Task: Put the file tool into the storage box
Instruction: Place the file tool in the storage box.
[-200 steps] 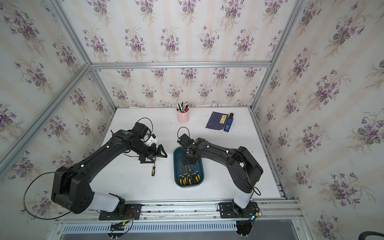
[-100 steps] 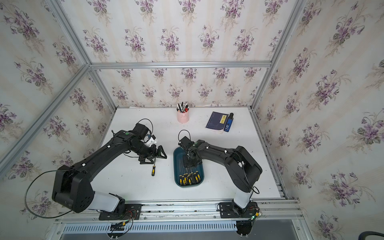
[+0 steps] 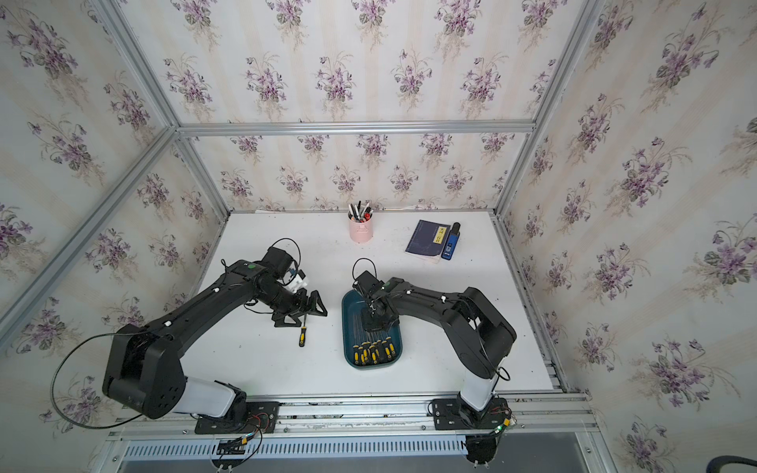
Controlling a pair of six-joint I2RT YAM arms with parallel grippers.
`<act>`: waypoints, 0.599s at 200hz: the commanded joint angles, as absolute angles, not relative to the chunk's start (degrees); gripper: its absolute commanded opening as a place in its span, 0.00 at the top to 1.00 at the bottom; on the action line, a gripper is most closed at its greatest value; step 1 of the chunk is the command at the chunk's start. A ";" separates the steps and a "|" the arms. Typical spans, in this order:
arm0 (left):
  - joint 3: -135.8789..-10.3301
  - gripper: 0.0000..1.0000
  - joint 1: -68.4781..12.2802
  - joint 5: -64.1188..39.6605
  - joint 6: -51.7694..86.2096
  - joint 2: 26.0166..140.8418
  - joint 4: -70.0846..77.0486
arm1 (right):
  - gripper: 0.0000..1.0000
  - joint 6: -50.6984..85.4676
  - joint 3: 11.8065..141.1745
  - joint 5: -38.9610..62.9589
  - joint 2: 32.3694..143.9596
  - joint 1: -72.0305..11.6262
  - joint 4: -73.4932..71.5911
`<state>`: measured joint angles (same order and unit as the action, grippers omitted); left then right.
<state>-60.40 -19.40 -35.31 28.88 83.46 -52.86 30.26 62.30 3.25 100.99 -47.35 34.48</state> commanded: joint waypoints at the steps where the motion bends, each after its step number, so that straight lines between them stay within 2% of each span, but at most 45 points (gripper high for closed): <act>1: -59.78 0.00 -19.12 -34.27 28.39 83.23 -52.05 | 0.77 30.78 62.43 2.21 100.31 -47.46 35.12; 28: -59.33 0.00 -18.98 -33.95 28.39 83.21 -52.03 | 0.72 31.13 62.95 2.22 98.99 -47.45 35.36; 89: -55.96 0.00 -18.82 -30.74 29.72 83.27 -49.82 | 0.68 32.08 65.84 -1.24 94.67 -47.39 39.27; 120: -52.61 0.04 -18.84 -23.64 31.05 85.46 -48.51 | 0.67 32.21 67.87 -1.26 92.01 -46.29 40.03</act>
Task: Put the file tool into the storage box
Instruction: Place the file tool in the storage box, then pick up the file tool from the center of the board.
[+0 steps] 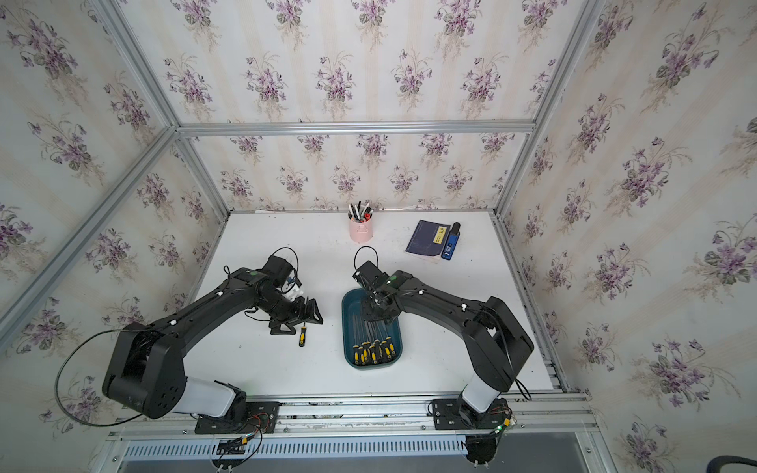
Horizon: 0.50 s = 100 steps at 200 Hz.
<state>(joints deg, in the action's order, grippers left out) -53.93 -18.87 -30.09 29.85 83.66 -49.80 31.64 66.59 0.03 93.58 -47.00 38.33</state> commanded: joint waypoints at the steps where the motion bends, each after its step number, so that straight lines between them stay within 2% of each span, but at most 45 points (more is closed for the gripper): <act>1: -52.58 0.04 -18.93 -23.42 31.05 85.58 -48.51 | 0.67 32.23 67.90 -1.20 91.93 -46.26 40.01; 18: -51.88 0.14 -19.07 -20.90 31.69 87.00 -47.75 | 0.67 31.99 68.96 -1.31 91.37 -46.15 40.34; 35: -51.60 0.30 -19.24 -17.33 31.75 88.22 -46.67 | 0.67 31.99 69.60 -0.90 91.45 -46.05 40.39; 79: -51.98 0.31 -20.97 -13.65 31.26 91.35 -45.96 | 0.68 32.95 68.96 -1.05 91.61 -46.03 40.86; 100: -52.41 0.35 -21.85 -12.14 31.31 93.62 -46.66 | 0.68 33.20 68.39 -1.23 91.42 -46.05 40.74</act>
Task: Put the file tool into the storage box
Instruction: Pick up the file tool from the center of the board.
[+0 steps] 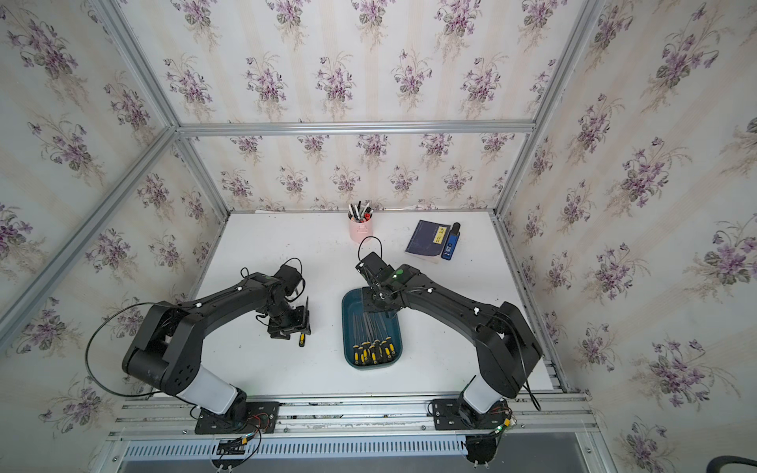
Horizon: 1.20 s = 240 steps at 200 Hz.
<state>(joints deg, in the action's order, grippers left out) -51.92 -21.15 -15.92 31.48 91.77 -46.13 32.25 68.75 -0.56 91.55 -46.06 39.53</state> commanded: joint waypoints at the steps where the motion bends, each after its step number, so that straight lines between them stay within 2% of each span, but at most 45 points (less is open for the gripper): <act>1: -52.40 0.35 -21.91 -12.05 31.30 93.70 -46.71 | 0.68 33.17 68.39 -1.19 91.41 -46.05 40.72; 32: -52.47 0.44 -22.64 -10.46 31.39 96.48 -47.29 | 0.68 33.80 68.03 0.04 91.13 -46.01 39.55; 36: -52.40 0.49 -22.60 -10.41 31.46 96.77 -47.24 | 0.68 33.90 67.84 0.29 91.02 -45.99 39.27; 93: -53.72 0.84 -22.63 -10.03 29.72 98.12 -48.02 | 0.69 35.05 66.71 2.63 90.68 -45.71 37.71; 125: -55.20 0.95 -22.69 -13.06 27.99 95.48 -49.78 | 0.69 35.67 66.59 4.31 90.30 -45.14 37.07; 152: -57.81 0.96 -23.39 -20.45 23.96 90.27 -51.48 | 0.68 37.64 65.17 9.40 87.59 -42.67 32.58; 196: -63.30 0.94 -25.27 -40.13 20.19 83.97 -52.37 | 0.63 42.89 59.14 21.09 82.12 -38.49 16.86; 219: -65.50 0.94 -26.85 -43.77 20.54 83.43 -52.31 | 0.62 44.53 58.59 26.10 82.62 -38.52 11.00; 240: -67.04 0.94 -28.88 -45.46 20.62 83.93 -51.85 | 0.62 45.46 58.65 26.75 82.65 -38.62 8.67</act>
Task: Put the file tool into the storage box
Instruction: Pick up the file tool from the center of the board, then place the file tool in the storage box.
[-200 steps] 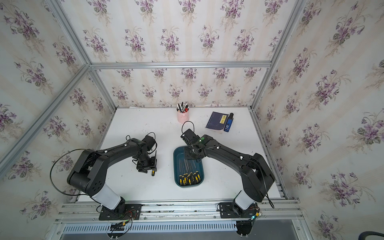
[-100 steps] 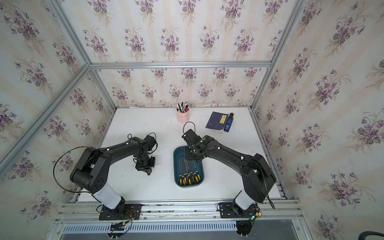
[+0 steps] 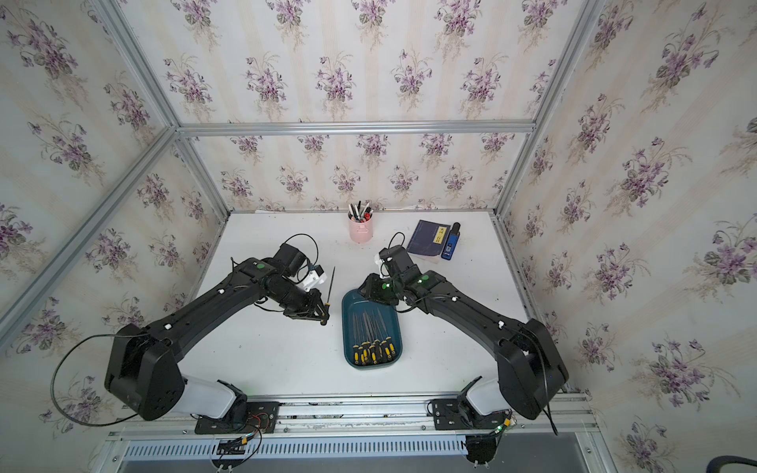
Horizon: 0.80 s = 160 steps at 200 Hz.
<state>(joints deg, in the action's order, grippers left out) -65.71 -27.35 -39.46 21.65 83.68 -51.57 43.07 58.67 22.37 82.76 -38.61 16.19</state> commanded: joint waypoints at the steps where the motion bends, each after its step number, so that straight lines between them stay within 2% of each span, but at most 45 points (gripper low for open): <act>1: -67.09 0.94 -28.90 -45.45 20.64 83.93 -51.76 | 0.62 45.49 58.55 26.82 82.68 -38.60 8.42; 26: -67.06 0.95 -30.33 -47.36 22.13 84.17 -49.53 | 0.62 46.94 57.74 28.99 82.81 -38.64 4.09; 110: -67.68 0.95 -31.76 -47.36 22.76 85.26 -48.84 | 0.64 45.98 60.00 27.42 85.45 -38.81 7.44; 145: -67.02 0.95 -32.27 -48.18 22.60 85.39 -47.96 | 0.70 45.88 60.83 24.97 87.12 -38.75 8.44; 160: -66.37 0.95 -32.34 -48.55 22.92 85.34 -47.46 | 0.78 45.58 61.37 24.71 88.28 -38.67 9.63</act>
